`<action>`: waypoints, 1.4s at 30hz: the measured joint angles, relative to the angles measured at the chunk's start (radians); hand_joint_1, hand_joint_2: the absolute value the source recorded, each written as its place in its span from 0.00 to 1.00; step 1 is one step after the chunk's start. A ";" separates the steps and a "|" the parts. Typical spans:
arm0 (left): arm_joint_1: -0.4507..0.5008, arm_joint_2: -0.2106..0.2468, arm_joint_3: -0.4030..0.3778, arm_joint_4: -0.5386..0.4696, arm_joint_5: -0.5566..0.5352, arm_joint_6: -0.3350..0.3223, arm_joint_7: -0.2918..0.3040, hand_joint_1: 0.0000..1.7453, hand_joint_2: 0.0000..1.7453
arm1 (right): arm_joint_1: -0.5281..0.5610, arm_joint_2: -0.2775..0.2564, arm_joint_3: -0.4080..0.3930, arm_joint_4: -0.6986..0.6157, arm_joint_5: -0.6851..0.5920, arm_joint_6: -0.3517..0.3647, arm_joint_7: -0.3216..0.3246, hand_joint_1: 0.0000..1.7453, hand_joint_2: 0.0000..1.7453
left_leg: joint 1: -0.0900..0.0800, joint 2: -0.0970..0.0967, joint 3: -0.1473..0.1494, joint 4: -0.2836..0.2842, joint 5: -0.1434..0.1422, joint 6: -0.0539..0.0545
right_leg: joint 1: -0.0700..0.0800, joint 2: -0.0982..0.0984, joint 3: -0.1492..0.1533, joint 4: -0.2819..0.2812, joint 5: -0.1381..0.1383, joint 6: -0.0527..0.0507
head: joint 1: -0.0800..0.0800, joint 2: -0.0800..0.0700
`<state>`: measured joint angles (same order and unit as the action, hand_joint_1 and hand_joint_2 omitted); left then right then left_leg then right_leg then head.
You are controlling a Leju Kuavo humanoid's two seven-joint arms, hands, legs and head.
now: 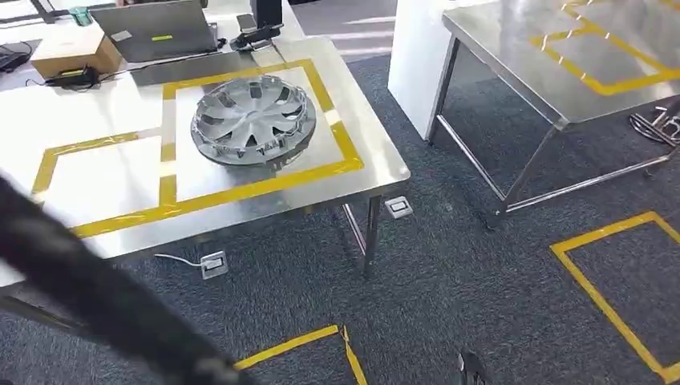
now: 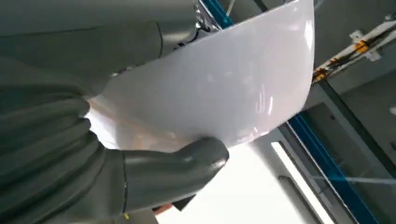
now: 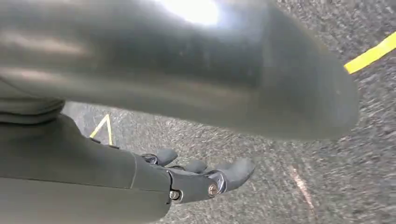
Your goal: Take the parts from the cabinet and place them on the table.
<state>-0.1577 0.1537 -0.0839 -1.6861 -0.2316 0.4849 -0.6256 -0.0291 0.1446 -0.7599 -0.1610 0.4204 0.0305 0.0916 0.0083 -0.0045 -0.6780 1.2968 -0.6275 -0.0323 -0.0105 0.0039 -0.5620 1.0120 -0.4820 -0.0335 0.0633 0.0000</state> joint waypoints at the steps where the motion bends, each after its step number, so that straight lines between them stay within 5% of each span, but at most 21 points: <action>1: 0.002 0.000 0.000 0.002 0.000 0.000 0.003 1.00 1.00 | 0.001 0.000 0.000 0.000 0.002 0.000 0.000 0.00 0.00 | 0.001 0.000 -0.036 0.042 0.002 -0.002 | 0.000 0.001 0.007 0.000 -0.006 0.001 | -0.001 0.000; 3: 0.001 0.000 0.000 0.003 -0.001 0.000 0.005 1.00 1.00 | 0.002 0.000 0.000 0.000 0.005 0.000 0.000 0.00 0.00 | 0.002 0.000 -0.037 -0.015 0.080 -0.003 | -0.001 0.002 0.026 0.000 -0.021 0.004 | -0.001 0.000; 5: 0.001 0.000 0.000 0.003 -0.002 0.000 0.005 1.00 1.00 | 0.001 0.000 0.000 0.000 0.005 0.000 0.000 0.00 0.00 | 0.004 0.001 0.032 -0.196 0.200 0.001 | -0.001 0.003 0.054 0.001 -0.041 0.010 | -0.001 0.000; 6: 0.001 0.000 0.000 0.003 -0.003 0.000 0.005 1.00 1.00 | 0.001 0.000 0.000 0.000 0.005 0.000 0.000 0.00 0.00 | 0.002 0.000 0.053 -0.242 0.206 0.005 | 0.001 0.004 0.055 0.002 -0.050 0.018 | -0.002 0.000; 7: 0.000 0.000 0.000 0.002 -0.004 0.000 0.006 1.00 1.00 | -0.001 0.000 0.000 0.000 0.007 0.000 0.000 0.00 0.00 | -0.001 0.000 0.068 -0.270 0.188 0.012 | 0.005 0.007 0.053 0.007 -0.059 0.026 | -0.010 0.000; 12: -0.001 -0.002 0.001 -0.003 -0.008 0.002 0.006 1.00 1.00 | -0.007 0.001 0.000 0.000 0.010 0.000 0.000 0.00 0.00 | 0.001 -0.002 0.081 -0.271 0.172 0.048 | 0.000 0.001 0.053 0.032 -0.082 0.053 | -0.001 0.000; 15: 0.000 -0.005 0.000 -0.005 -0.010 0.003 0.006 1.00 1.00 | -0.006 0.000 0.000 0.000 0.010 -0.001 0.000 0.00 0.00 | 0.000 0.002 0.092 -0.271 0.156 0.058 | 0.000 0.000 -0.085 0.257 -0.166 0.060 | 0.001 0.000; 17: 0.001 -0.007 0.000 -0.005 -0.010 0.003 0.006 1.00 1.00 | -0.002 0.000 0.000 0.000 0.010 -0.001 0.001 0.00 0.00 | 0.000 0.000 0.105 -0.271 0.144 0.057 | -0.001 0.000 -0.153 0.322 -0.148 0.061 | 0.002 0.000; 18: 0.001 -0.008 0.000 -0.005 -0.010 0.003 0.007 1.00 1.00 | -0.001 0.000 0.000 0.000 0.010 -0.001 0.001 0.00 0.00 | 0.000 -0.001 0.116 -0.271 0.136 0.054 | -0.001 0.000 -0.148 0.280 -0.100 0.059 | 0.002 0.000; 20: 0.001 -0.010 0.000 -0.005 -0.010 0.003 0.007 1.00 1.00 | -0.001 0.000 0.000 0.000 0.010 -0.001 0.001 0.00 0.00 | 0.000 -0.001 0.143 -0.271 0.119 0.049 | -0.001 0.000 -0.088 0.107 0.023 0.053 | 0.002 0.000; 21: 0.001 -0.011 0.000 -0.005 -0.011 0.003 0.007 1.00 1.00 | -0.001 0.000 0.000 0.000 0.010 -0.001 0.001 0.00 0.00 | 0.000 0.000 0.143 -0.272 0.110 0.045 | 0.000 -0.002 -0.064 0.039 0.050 0.047 | 0.002 0.000; 25: -0.001 -0.012 0.000 -0.005 -0.011 0.003 0.009 1.00 1.00 | -0.003 0.000 0.000 0.000 0.010 -0.001 0.001 0.00 0.00 | -0.003 -0.002 0.156 -0.283 0.097 0.020 | 0.012 0.000 -0.048 0.023 0.016 0.026 | -0.002 0.000; 27: -0.002 -0.012 0.000 -0.006 -0.011 0.003 0.007 1.00 1.00 | -0.003 0.000 0.000 0.000 0.010 -0.001 0.000 0.00 0.00 | -0.002 0.000 0.163 -0.260 0.085 0.008 | 0.001 0.000 -0.022 0.007 0.014 0.011 | -0.004 0.000; 30: -0.001 -0.011 0.001 -0.003 -0.011 0.004 0.008 1.00 1.00 | -0.004 0.000 0.000 0.000 0.010 -0.001 0.001 0.00 0.00 | 0.000 0.000 0.040 -0.047 0.001 0.000 | 0.002 -0.001 -0.001 0.006 -0.005 -0.003 | -0.009 0.000; 32: 0.001 -0.011 0.001 0.003 -0.011 0.004 0.009 1.00 1.00 | -0.002 0.000 0.000 0.000 0.010 -0.001 0.001 0.00 0.00 | 0.001 0.000 -0.035 0.042 0.001 -0.003 | 0.002 0.000 0.013 0.006 -0.018 -0.003 | -0.010 0.000; 33: 0.001 -0.011 0.001 0.005 -0.011 0.004 0.010 1.00 1.00 | -0.001 0.000 0.000 0.000 0.010 -0.001 0.001 0.00 0.00 | 0.001 0.000 -0.036 0.010 0.046 -0.002 | 0.002 0.001 0.025 0.006 -0.027 -0.002 | -0.010 0.000; 36: 0.000 -0.011 0.001 0.007 -0.009 0.004 0.010 1.00 1.00 | -0.001 0.001 0.000 0.000 0.010 -0.001 0.001 0.00 0.00 | 0.002 0.001 0.047 -0.232 0.211 0.007 | 0.001 0.003 0.064 0.006 -0.055 0.009 | -0.010 0.000; 38: -0.002 -0.011 0.001 0.011 -0.009 0.003 0.012 1.00 1.00 | -0.003 0.000 0.000 0.000 0.010 -0.001 0.001 0.00 0.00 | -0.003 0.000 0.072 -0.255 0.178 0.020 | 0.008 0.005 0.062 0.009 -0.070 0.024 | -0.013 0.000; 42: -0.004 -0.010 0.003 0.020 -0.004 -0.002 0.013 1.00 1.00 | -0.005 0.001 -0.002 0.000 0.004 -0.003 -0.001 0.00 0.00 | 0.001 -0.005 0.084 -0.266 0.167 0.043 | 0.003 0.001 0.076 0.013 -0.087 0.046 | -0.010 0.000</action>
<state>-0.1614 0.1434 -0.0813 -1.6659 -0.2357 0.4826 -0.6130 -0.0337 0.1453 -0.7618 -0.1614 0.4246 0.0278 0.0908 0.0089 -0.0094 -0.5940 1.0307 -0.4607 0.0105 -0.0075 0.0045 -0.4861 1.0247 -0.5692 0.0128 0.0530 0.0000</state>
